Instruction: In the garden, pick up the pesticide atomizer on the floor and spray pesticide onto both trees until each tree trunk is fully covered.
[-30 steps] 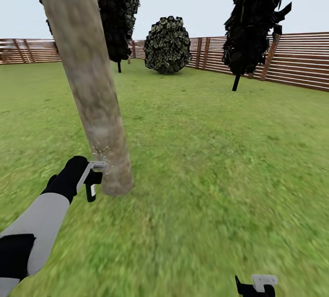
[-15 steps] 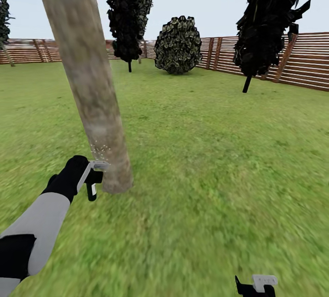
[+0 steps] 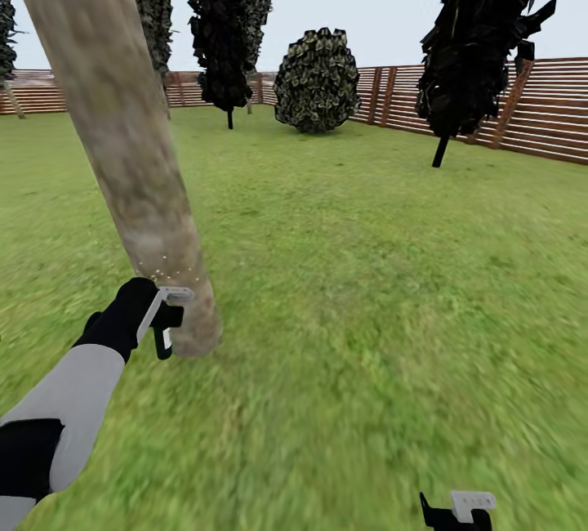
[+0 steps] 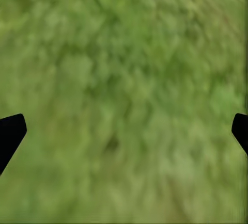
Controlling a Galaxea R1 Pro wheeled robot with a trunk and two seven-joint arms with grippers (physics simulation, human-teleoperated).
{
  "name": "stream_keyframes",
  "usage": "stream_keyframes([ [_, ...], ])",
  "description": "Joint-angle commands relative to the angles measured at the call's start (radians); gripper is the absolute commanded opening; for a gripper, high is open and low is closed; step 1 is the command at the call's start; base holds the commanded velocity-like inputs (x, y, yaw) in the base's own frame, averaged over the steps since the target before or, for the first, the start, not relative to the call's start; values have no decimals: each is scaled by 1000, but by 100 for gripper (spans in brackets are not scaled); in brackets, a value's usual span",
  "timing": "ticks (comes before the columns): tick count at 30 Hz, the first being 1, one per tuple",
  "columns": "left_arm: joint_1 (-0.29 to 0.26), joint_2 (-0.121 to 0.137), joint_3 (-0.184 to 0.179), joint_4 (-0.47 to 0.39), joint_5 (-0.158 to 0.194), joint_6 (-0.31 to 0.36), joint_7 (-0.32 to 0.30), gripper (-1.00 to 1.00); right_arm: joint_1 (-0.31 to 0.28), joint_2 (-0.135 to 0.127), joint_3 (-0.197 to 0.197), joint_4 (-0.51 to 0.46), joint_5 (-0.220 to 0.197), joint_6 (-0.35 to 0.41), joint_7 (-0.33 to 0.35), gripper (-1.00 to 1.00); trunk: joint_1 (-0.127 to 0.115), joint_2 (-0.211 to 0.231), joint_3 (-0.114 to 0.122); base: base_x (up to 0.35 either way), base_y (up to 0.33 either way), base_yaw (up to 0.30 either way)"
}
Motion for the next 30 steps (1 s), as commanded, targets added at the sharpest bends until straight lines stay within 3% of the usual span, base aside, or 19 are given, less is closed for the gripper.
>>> stream_keyframes([
  [1, -1, 0, 0, -2, -12, 4, -7, -100, -1, 0, -8, 1, 6, -4, 4, 100, 0, 0, -1, 16, -272, 222],
  [9, -1, 4, 0, -2, -15, 4, -7, -100, -1, 0, -8, 1, 6, -4, 5, 100, 0, 0, -1, 14, -275, 270],
  [16, -1, -1, -4, -2, -15, 4, -7, -100, -1, 0, -8, 1, 6, -4, 4, 100, 0, 0, -1, 206, -212, 271],
  [25, -2, 3, -3, -2, -16, 5, 1, -100, -1, 0, -8, 1, 6, -4, 4, 100, 0, 0, -1, 79, -249, 21],
  [30, -1, 8, 0, -1, -17, 4, 1, -100, -1, 1, -8, 1, 6, -4, 3, 100, 0, 0, -1, 66, -268, 218],
])
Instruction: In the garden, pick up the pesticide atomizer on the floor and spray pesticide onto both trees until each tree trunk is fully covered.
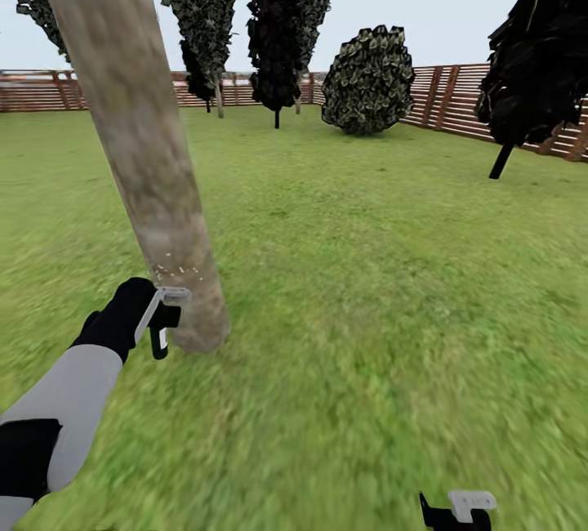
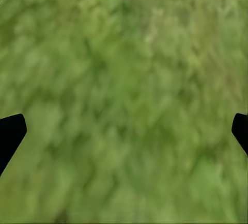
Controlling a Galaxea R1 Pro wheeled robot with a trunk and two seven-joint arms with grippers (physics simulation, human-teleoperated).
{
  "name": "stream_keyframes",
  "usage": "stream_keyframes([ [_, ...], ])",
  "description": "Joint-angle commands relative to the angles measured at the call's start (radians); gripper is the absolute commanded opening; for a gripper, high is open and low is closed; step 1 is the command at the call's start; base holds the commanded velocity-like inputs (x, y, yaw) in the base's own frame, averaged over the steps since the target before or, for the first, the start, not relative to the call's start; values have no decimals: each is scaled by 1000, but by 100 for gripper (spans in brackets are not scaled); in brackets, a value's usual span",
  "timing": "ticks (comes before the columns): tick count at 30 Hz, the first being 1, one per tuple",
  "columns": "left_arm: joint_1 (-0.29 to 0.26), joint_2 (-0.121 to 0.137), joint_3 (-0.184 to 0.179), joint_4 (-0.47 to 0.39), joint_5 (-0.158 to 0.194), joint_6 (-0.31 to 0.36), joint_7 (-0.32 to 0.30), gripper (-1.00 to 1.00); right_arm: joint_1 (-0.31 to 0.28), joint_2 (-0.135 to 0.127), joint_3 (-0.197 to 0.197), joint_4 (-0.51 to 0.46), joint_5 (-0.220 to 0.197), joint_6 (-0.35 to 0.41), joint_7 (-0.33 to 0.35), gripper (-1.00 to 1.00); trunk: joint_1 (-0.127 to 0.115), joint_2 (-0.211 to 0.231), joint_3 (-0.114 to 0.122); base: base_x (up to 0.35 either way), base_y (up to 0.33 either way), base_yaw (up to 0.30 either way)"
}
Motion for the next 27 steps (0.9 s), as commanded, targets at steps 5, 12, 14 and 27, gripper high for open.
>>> stream_keyframes([
  [5, 35, 35, 0, 11, -4, -7, -7, -100, -1, -1, -8, 1, 6, -4, 3, 100, 0, 0, -1, 207, -176, 274],
  [12, 124, 19, 0, 13, 4, -11, -13, -100, -1, -1, -8, 1, 6, -4, 3, 100, 0, 0, -1, 11, -6, 224],
  [14, 133, 19, 1, 10, 2, -12, -12, -100, -1, -3, -8, 0, 6, -4, 3, 100, 0, 0, -1, 194, 0, 21],
  [27, 167, -3, 0, 6, 0, -75, 2, -100, -1, 2, -8, -1, 5, -4, 0, 100, 0, 0, -1, 262, -85, 1],
])
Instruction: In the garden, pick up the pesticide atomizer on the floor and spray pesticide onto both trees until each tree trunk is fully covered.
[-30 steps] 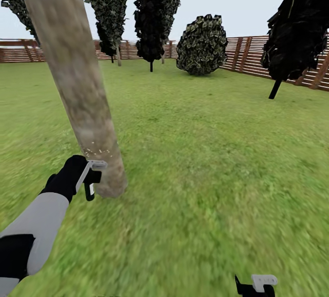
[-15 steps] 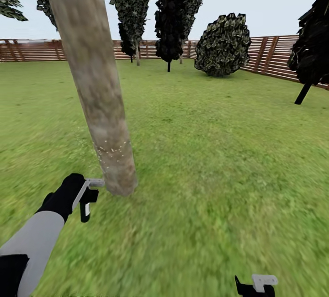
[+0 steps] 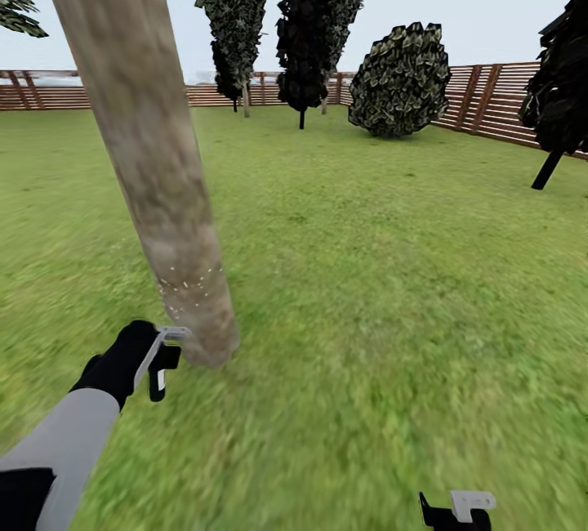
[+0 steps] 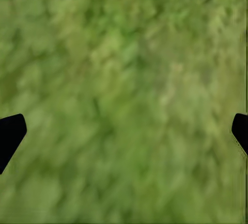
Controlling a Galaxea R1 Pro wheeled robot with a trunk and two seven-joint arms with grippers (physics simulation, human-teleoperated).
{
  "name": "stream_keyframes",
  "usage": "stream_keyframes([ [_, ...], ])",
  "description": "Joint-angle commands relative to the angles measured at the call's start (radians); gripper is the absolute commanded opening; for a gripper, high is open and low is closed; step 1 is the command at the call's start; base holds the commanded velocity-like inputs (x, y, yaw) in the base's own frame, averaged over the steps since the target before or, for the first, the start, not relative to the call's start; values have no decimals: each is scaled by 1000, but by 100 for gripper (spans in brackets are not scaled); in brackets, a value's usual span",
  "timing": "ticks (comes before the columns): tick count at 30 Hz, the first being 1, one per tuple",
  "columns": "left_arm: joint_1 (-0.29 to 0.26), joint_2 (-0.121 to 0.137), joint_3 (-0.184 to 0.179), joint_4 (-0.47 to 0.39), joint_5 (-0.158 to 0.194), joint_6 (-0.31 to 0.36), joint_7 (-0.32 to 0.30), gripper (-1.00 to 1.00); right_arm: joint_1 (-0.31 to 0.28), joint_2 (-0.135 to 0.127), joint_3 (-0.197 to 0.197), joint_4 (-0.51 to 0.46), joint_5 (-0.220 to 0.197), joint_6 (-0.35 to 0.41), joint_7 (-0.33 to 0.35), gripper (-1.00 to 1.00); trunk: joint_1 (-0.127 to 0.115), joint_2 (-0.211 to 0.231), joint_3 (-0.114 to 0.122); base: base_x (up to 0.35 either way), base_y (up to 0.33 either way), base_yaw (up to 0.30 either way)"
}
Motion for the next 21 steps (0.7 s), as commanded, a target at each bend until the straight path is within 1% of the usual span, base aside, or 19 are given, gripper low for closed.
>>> stream_keyframes([
  [1, 9, -1, 0, 2, -13, -19, -5, -100, -1, -1, -9, 1, 6, -4, 2, 100, 0, 0, -1, 18, -270, 0],
  [3, 24, -1, 1, 5, -13, -35, -4, -100, -1, -2, -9, 2, 6, -4, 3, 100, 0, 0, -1, 9, -273, 0],
  [5, 68, -1, 6, 6, -11, -51, -3, -100, -1, -3, -9, 2, 6, -4, 6, 100, 0, 0, -1, 2, -277, 0],
  [8, 82, 0, 11, 7, -11, -82, -2, -100, -1, -3, -9, 2, 7, -4, 8, 100, 0, 0, -1, 19, -278, 0],
  [9, 84, 2, 31, 7, -12, -89, 0, -100, -1, -3, -9, 2, 7, -4, 8, 100, 0, 0, -1, 108, -276, 0],
  [10, 85, 2, 61, 6, -13, -94, 1, -100, -1, -3, -9, 2, 7, -4, 7, 100, 0, 0, -1, 134, -275, 0],
  [12, 86, 3, 84, 6, -17, -96, 2, -100, -1, -3, -9, 2, 7, -4, 7, 100, 0, 0, -2, 150, -274, 47],
  [14, 86, 11, 95, 7, -19, -97, 3, -100, -1, -3, -9, 1, 6, -4, 5, 100, 0, 0, -4, 162, -273, 143],
  [16, 86, 12, 97, 7, -20, -98, 6, -100, -1, -3, -9, 0, 6, -4, 5, 100, 0, 0, -6, 167, -268, 170],
  [18, 86, 8, 96, 8, -20, -99, 54, -100, -1, -3, -9, 1, 6, -4, 5, 100, 0, 0, -8, 177, -246, 177],
  [19, 87, 6, 95, 8, -14, -98, 89, -100, -1, -3, -9, 1, 6, -4, 5, 100, 0, 0, -10, 81, -81, 179],
  [21, 88, 3, 95, 9, -9, -96, 97, -100, -1, -3, -9, 0, 6, -4, 5, 100, 0, 0, -12, 29, -29, 179],
])
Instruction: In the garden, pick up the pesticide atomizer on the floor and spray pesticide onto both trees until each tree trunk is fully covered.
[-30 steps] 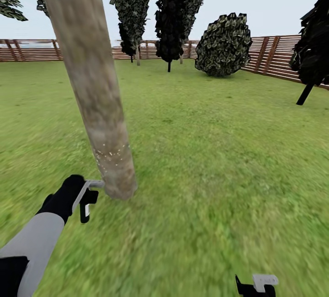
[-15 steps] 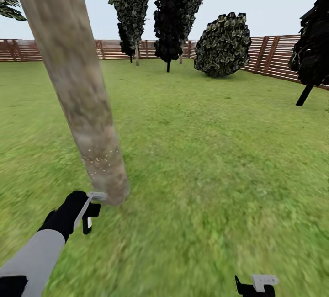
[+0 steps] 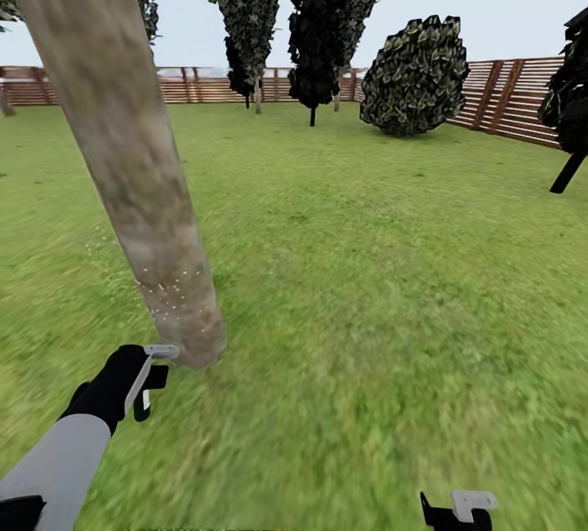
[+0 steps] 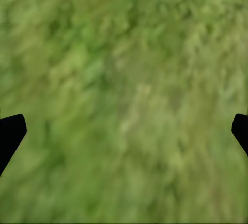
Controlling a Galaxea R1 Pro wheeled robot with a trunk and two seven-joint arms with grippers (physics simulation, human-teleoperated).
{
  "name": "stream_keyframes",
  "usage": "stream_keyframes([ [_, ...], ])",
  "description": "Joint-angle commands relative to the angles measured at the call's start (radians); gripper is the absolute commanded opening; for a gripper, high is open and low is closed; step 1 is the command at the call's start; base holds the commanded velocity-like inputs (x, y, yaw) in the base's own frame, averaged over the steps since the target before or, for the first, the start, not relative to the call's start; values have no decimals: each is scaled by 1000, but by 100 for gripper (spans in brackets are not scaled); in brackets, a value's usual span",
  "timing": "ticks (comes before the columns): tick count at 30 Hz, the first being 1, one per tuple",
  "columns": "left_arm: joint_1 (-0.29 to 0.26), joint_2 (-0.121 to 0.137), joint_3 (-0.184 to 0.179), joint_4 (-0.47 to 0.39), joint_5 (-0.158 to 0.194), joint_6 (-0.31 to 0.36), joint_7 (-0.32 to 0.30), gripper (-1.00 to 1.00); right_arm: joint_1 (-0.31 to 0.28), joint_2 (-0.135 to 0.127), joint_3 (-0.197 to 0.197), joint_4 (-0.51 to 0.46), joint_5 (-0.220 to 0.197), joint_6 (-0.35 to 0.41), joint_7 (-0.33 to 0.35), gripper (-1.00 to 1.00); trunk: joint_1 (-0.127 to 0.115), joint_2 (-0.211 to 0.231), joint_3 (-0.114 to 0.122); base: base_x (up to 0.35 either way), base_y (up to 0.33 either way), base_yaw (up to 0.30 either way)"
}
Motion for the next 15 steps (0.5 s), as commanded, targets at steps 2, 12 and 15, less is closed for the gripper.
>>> stream_keyframes([
  [2, 11, -4, 3, 31, -11, 3, -3, -100, -1, 0, -8, 1, 6, -4, 3, 100, 0, 0, -3, 6, -6, 178],
  [12, 16, -5, 8, 39, -10, -27, -1, -100, -1, -3, -8, 1, 8, -4, 3, 100, 0, 0, -4, 77, -220, 14],
  [15, 16, -5, 8, 37, -9, -28, -1, -100, -1, -3, -8, 1, 8, -4, 3, 100, 0, 0, -4, 146, -264, 0],
])
